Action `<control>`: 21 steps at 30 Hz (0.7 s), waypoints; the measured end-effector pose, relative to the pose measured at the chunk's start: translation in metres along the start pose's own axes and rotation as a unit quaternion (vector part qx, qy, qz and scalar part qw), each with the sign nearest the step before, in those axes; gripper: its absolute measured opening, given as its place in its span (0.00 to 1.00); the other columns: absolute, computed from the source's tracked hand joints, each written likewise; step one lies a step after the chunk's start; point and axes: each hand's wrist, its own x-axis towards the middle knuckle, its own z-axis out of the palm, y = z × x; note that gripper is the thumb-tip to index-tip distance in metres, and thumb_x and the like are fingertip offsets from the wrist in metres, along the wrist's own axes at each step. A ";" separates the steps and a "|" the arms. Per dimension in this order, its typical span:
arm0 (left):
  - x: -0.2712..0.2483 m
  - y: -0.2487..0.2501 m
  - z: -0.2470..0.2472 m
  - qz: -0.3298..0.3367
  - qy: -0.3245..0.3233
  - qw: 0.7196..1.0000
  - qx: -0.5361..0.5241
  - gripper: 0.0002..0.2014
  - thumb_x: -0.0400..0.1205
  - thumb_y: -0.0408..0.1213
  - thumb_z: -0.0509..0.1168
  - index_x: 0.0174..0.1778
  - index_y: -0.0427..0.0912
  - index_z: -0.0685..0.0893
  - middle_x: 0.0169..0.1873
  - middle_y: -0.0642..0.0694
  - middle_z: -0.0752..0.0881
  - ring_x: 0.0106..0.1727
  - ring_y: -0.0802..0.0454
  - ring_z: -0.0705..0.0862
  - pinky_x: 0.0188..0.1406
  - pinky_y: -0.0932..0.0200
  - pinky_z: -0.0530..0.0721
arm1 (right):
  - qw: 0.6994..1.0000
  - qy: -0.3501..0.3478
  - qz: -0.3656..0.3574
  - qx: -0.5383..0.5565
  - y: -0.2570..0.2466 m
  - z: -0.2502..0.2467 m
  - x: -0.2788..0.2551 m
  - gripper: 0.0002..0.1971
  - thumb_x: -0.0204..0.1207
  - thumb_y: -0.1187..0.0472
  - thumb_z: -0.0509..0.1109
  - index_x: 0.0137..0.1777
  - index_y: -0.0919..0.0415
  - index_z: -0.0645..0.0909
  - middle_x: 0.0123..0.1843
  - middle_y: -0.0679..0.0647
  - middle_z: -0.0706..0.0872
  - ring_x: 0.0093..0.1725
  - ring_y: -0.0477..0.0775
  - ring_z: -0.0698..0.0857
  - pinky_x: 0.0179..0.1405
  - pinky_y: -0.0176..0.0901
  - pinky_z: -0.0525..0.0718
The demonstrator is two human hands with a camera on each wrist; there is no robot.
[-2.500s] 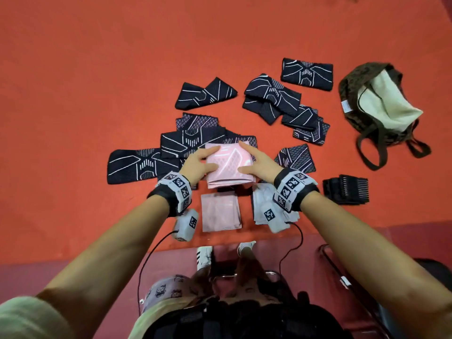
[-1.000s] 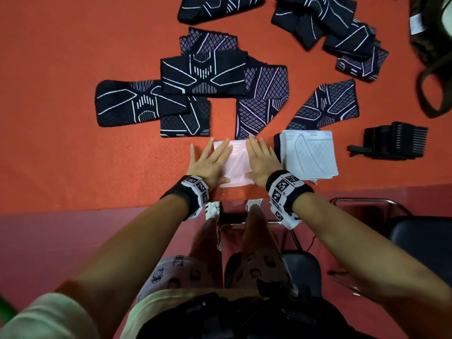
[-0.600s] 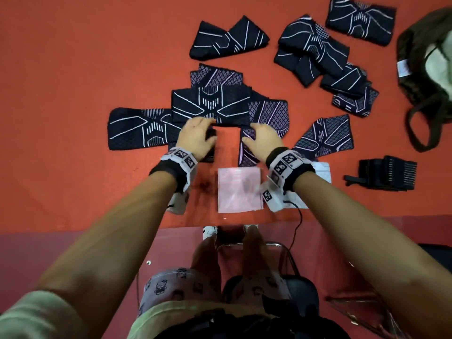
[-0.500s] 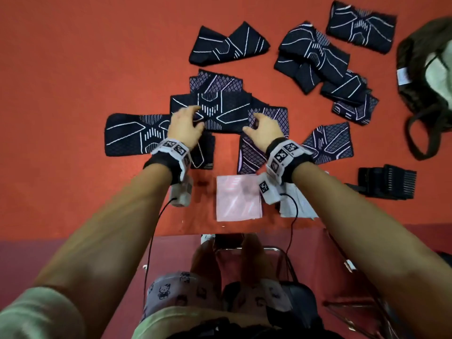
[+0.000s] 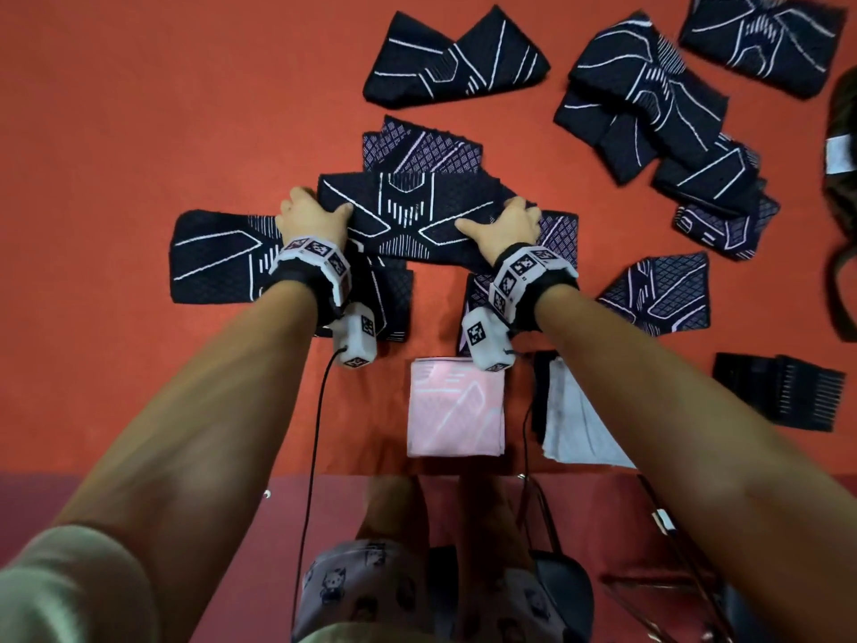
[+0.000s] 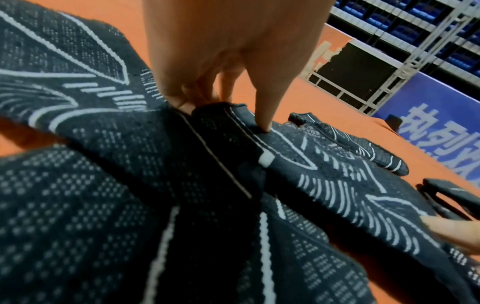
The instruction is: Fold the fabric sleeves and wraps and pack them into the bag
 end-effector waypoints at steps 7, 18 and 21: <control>0.000 -0.008 -0.004 -0.001 -0.044 0.986 -0.161 0.17 0.73 0.41 0.74 0.54 0.39 0.81 0.49 0.45 0.86 0.48 0.47 0.84 0.51 0.55 0.83 | 0.994 -0.020 -0.041 0.103 0.003 0.001 0.002 0.19 0.68 0.55 0.76 0.53 0.58 0.72 0.56 0.55 0.79 0.54 0.55 0.78 0.48 0.45 0.74; -0.044 -0.001 -0.038 0.004 -0.078 0.935 -0.346 0.24 0.73 0.31 0.74 0.65 0.33 0.76 0.45 0.48 0.86 0.43 0.53 0.87 0.44 0.62 0.85 | 0.968 -0.015 -0.049 0.246 -0.007 -0.025 -0.011 0.16 0.70 0.66 0.71 0.30 0.53 0.67 0.32 0.47 0.73 0.35 0.49 0.74 0.38 0.43 0.75; -0.063 0.006 -0.054 0.029 -0.144 0.902 -0.406 0.08 0.76 0.30 0.71 0.50 0.37 0.86 0.36 0.46 0.90 0.36 0.51 0.89 0.40 0.56 0.86 | 0.959 -0.045 -0.087 0.266 -0.009 -0.037 -0.026 0.16 0.70 0.65 0.71 0.29 0.53 0.67 0.32 0.48 0.73 0.34 0.49 0.73 0.36 0.41 0.72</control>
